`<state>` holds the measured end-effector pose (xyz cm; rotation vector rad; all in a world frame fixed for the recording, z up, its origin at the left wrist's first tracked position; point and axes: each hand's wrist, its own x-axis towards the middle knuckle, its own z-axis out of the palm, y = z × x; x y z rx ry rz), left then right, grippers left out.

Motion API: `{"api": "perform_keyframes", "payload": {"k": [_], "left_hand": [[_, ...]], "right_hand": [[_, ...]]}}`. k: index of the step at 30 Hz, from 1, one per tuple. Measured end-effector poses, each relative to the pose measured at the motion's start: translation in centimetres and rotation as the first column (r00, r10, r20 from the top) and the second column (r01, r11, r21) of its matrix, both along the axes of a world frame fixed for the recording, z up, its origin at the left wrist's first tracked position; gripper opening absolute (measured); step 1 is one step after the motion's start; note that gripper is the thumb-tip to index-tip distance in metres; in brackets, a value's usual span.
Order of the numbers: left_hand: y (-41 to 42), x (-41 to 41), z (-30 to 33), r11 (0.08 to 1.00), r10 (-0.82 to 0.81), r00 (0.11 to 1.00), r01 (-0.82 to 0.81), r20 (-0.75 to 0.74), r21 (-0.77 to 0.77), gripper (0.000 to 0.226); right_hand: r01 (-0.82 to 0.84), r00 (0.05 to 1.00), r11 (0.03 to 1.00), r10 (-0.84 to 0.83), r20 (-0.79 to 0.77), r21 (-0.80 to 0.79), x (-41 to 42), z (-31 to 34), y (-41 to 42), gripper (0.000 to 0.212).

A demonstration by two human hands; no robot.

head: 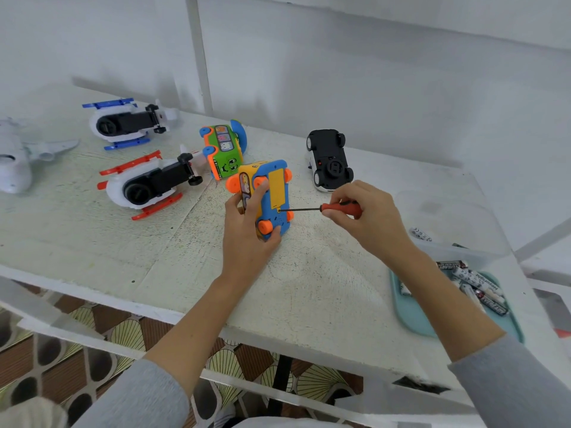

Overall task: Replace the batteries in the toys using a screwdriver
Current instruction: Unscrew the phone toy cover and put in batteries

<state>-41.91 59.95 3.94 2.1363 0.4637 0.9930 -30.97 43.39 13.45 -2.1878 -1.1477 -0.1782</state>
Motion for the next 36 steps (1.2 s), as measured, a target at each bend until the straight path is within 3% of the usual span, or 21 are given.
{"api": "perform_keyframes", "payload": {"k": [7, 12, 17, 27, 36], "left_hand": [[0.0, 0.0, 0.0, 1.0, -0.003, 1.0, 0.003, 0.01, 0.013, 0.085], [-0.2, 0.0, 0.1, 1.0, 0.003, 1.0, -0.004, 0.025, 0.011, 0.087], [0.0, 0.0, -0.3, 0.997, 0.018, 0.998, -0.012, 0.068, -0.078, 0.085], [0.1, -0.1, -0.3, 0.986, 0.005, 0.996, 0.011, 0.091, -0.166, 0.084], [-0.2, -0.3, -0.2, 0.987, 0.002, 0.999, 0.005, 0.047, -0.16, 0.09]], "right_hand": [[0.103, 0.992, 0.993, -0.106, -0.063, -0.052, -0.6, 0.2, -0.1, 0.024], [0.083, 0.996, 0.973, -0.077, 0.036, -0.216, -0.7, 0.5, -0.6, 0.019], [0.111, 0.992, 0.981, -0.119, -0.04, -0.16, 0.0, 0.0, -2.4, 0.01], [-0.13, 0.98, 0.935, 0.071, -0.186, -0.33, 0.4, -2.8, -6.7, 0.014], [-0.105, 0.993, 0.882, 0.067, -0.099, -0.459, 0.0, -4.5, -6.7, 0.016]]}}
